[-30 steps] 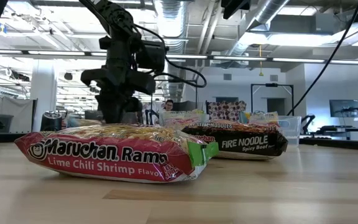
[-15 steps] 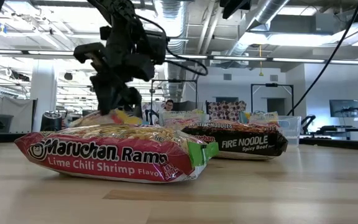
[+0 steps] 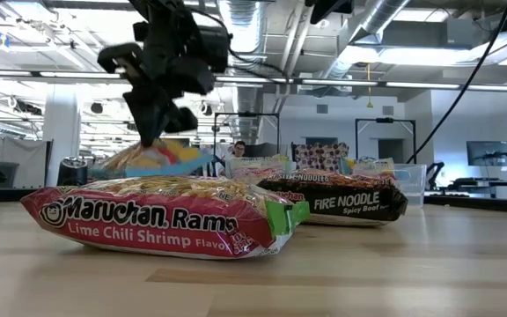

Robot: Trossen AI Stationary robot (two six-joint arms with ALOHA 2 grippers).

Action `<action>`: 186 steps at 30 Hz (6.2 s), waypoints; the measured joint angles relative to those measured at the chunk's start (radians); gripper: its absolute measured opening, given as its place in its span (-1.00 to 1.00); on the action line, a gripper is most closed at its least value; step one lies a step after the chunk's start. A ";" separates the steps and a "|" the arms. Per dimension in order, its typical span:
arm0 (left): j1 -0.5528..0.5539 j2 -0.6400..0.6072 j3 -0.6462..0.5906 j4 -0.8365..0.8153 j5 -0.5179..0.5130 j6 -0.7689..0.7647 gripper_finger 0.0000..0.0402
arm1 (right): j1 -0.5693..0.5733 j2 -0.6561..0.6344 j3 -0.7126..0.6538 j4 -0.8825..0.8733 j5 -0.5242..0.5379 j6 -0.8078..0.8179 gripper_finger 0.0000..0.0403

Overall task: Sort Maruchan noodles
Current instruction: Put the blue noodle pack into the right transparent bin

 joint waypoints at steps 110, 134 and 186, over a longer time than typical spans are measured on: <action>0.026 -0.827 0.003 0.138 -0.344 -0.522 -1.00 | 0.036 0.652 -0.045 0.816 0.039 -0.331 0.21; 0.026 -0.827 0.002 0.072 -0.366 -0.499 -1.00 | 0.067 0.669 -0.036 0.692 0.011 -0.174 -0.93; 0.026 -0.830 0.002 -0.013 -0.379 -0.465 -1.00 | -0.156 0.280 0.020 -0.110 0.543 -0.466 -0.98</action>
